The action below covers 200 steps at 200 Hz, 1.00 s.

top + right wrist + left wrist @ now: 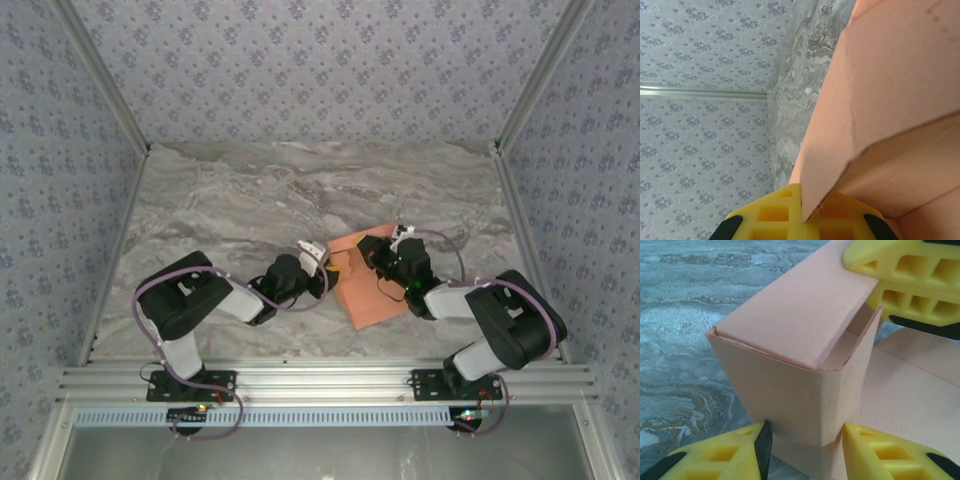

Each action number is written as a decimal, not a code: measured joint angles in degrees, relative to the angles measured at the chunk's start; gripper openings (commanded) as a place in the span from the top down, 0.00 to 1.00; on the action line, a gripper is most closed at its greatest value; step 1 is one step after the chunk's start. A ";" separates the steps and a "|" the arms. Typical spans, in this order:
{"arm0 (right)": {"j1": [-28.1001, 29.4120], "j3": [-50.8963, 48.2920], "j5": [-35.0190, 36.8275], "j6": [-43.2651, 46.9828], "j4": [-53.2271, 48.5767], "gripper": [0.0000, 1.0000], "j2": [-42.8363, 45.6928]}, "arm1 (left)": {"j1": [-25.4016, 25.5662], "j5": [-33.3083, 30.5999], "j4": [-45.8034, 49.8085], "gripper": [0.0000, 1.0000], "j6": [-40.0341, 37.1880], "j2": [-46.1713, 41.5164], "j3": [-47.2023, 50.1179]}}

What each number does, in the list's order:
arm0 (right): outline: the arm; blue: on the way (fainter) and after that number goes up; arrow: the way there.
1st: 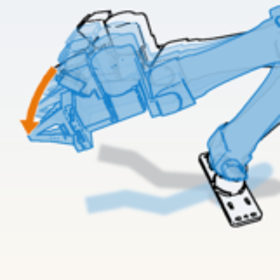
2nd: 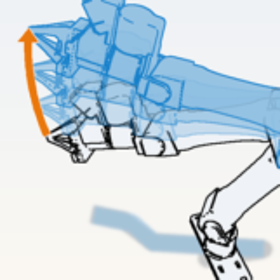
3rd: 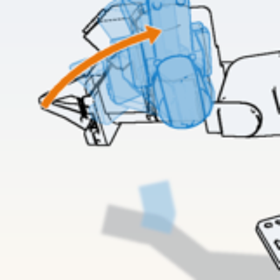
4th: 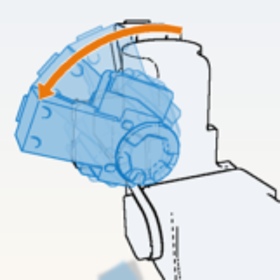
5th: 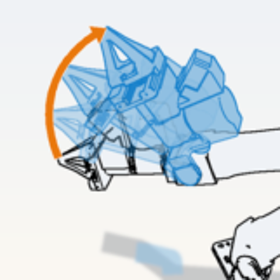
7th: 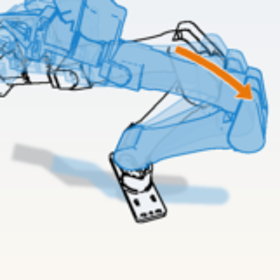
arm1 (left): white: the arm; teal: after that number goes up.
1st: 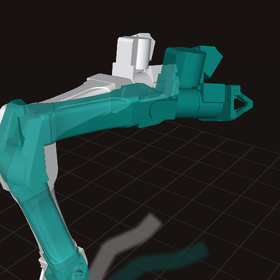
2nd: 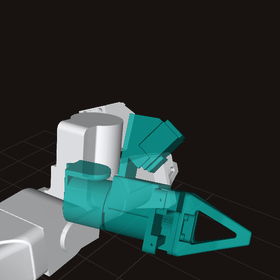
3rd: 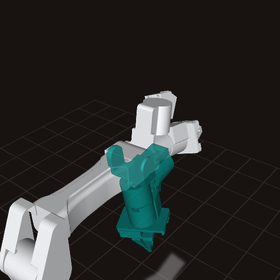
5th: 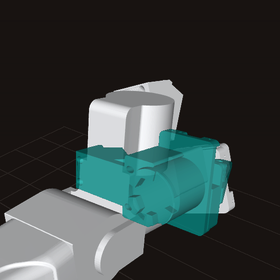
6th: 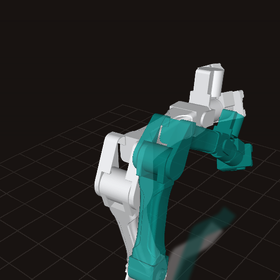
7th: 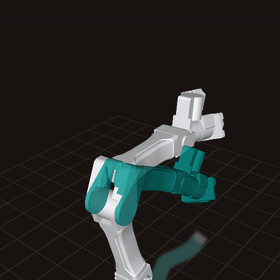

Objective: Fold the paper box

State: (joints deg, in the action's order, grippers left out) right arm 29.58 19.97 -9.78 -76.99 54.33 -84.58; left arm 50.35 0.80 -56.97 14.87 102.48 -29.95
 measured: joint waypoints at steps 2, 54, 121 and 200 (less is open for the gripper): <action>0.15 -0.22 0.46 -0.13 0.07 1.00 0.22 | 0.09 -0.26 0.07 0.51 -0.04 0.11 -0.04; 3.56 -3.69 8.15 -1.90 -5.09 1.00 8.92 | 1.16 -3.89 0.22 0.50 1.22 3.37 -2.45; 4.96 -5.22 15.04 -2.62 -17.33 1.00 20.52 | 1.64 -4.52 0.26 0.48 1.29 5.22 -5.33; 4.96 -6.03 18.67 -4.92 -18.16 1.00 20.55 | 1.90 -4.28 2.62 0.48 0.66 7.34 -9.03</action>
State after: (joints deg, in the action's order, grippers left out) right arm 34.54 13.93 8.88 -81.91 36.16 -64.03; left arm 52.25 -3.49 -54.35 15.53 109.82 -38.98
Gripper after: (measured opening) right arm 0.050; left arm 0.521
